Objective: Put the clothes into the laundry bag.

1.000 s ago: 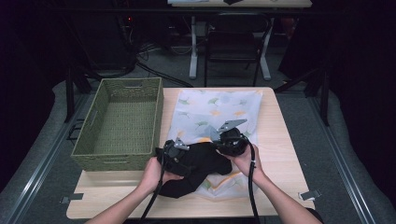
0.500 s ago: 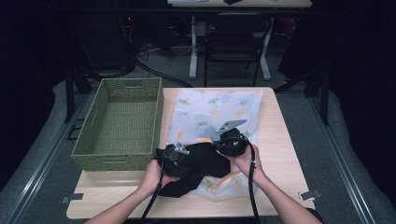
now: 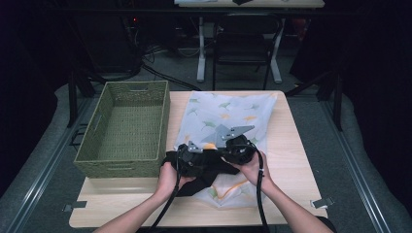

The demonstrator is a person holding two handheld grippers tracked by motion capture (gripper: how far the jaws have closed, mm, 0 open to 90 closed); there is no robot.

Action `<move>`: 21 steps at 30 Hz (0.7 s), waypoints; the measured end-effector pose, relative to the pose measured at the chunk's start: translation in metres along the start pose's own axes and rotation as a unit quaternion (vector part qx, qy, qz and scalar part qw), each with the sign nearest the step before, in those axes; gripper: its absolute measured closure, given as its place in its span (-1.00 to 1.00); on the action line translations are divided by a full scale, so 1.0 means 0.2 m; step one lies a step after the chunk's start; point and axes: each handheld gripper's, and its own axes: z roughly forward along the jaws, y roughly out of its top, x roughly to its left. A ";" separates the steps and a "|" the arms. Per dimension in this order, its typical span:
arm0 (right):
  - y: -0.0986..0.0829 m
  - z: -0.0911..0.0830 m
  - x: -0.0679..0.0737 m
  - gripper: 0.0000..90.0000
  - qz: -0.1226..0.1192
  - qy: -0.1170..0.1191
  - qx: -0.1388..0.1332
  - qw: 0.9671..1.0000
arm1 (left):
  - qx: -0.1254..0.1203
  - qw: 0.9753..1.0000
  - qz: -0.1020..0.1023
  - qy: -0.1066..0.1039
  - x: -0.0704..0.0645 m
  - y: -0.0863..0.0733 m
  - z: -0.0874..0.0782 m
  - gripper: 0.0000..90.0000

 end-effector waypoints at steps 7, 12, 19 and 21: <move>-0.01 0.01 -0.02 0.97 0.003 0.000 0.008 1.000 | 0.007 1.000 0.028 0.004 -0.02 0.02 -0.05 -0.27; -0.02 0.00 -0.03 0.97 0.004 0.000 0.005 1.000 | 0.005 0.999 0.036 -0.001 -0.02 -0.01 -0.12 -0.41; -0.02 0.00 -0.03 0.97 0.004 -0.002 0.007 1.000 | 0.013 0.999 0.030 -0.011 -0.02 -0.06 -0.15 -0.58; -0.02 0.00 -0.03 0.97 0.005 -0.002 0.008 1.000 | 0.007 0.999 0.035 -0.019 -0.01 -0.05 -0.14 -0.68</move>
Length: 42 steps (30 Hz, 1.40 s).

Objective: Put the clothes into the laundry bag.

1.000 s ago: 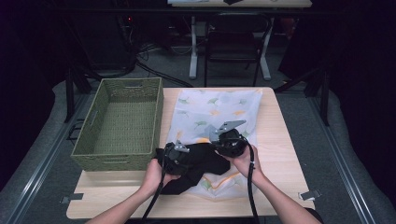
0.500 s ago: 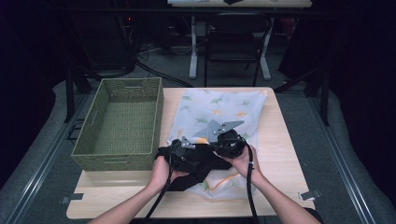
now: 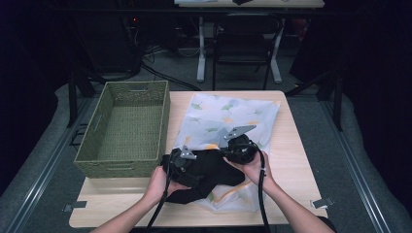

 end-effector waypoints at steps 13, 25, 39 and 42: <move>0.00 0.00 -0.01 0.97 -0.002 -0.003 0.002 1.000 | -0.022 1.000 0.017 -0.015 -0.05 0.02 -0.09 -0.83; 0.00 0.00 0.01 0.97 -0.002 -0.001 0.003 1.000 | 0.022 0.999 0.034 -0.005 -0.03 -0.03 0.07 -0.04; 0.03 -0.02 0.05 0.98 -0.009 0.005 -0.018 1.000 | -0.035 0.998 0.008 0.044 -0.04 0.11 0.04 0.41; 0.04 -0.03 0.05 0.98 -0.008 0.013 -0.028 0.999 | -0.041 0.998 -0.007 0.050 -0.03 0.12 0.09 0.40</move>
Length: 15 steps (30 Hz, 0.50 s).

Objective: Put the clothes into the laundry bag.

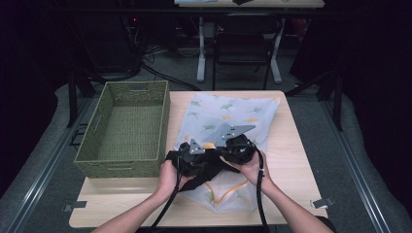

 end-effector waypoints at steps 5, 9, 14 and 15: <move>-0.03 0.03 -0.01 0.97 0.006 0.003 0.022 1.000 | 0.021 1.000 0.000 -0.016 0.01 -0.03 0.09 0.24; -0.04 0.04 -0.03 0.97 0.011 0.003 0.030 0.999 | 0.025 0.999 0.017 -0.019 0.00 -0.02 0.07 -0.20; -0.05 0.03 -0.03 0.97 0.010 0.000 0.027 1.000 | 0.016 0.999 0.034 -0.031 -0.01 -0.01 -0.02 -0.48; -0.05 0.03 -0.03 0.97 0.011 0.000 0.027 1.000 | 0.014 0.999 0.037 -0.033 -0.01 -0.02 -0.04 -0.50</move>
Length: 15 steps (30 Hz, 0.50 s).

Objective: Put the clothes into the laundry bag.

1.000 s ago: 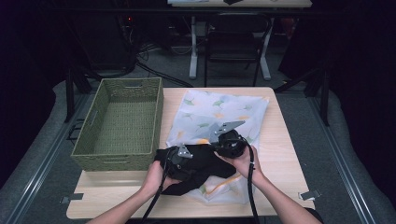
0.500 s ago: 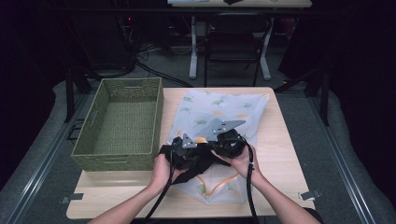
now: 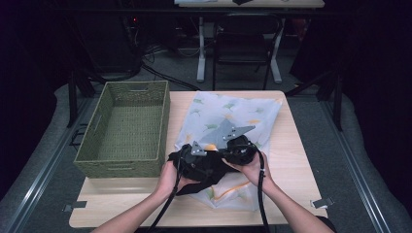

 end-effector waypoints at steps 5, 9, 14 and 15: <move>0.00 0.00 -0.01 0.97 0.002 -0.003 0.000 1.000 | 0.004 1.000 0.001 -0.007 0.00 -0.03 -0.05 -0.58; 0.00 0.00 -0.01 0.97 0.001 -0.004 0.000 1.000 | 0.022 1.000 0.003 -0.007 0.00 -0.07 -0.06 -0.60; 0.00 0.00 -0.01 0.97 0.003 -0.005 -0.001 1.000 | 0.041 0.999 0.003 -0.012 0.00 -0.10 0.01 -0.40; 0.00 0.00 -0.01 0.97 0.002 -0.003 0.000 1.000 | 0.040 0.999 0.003 -0.014 0.00 -0.11 0.02 -0.28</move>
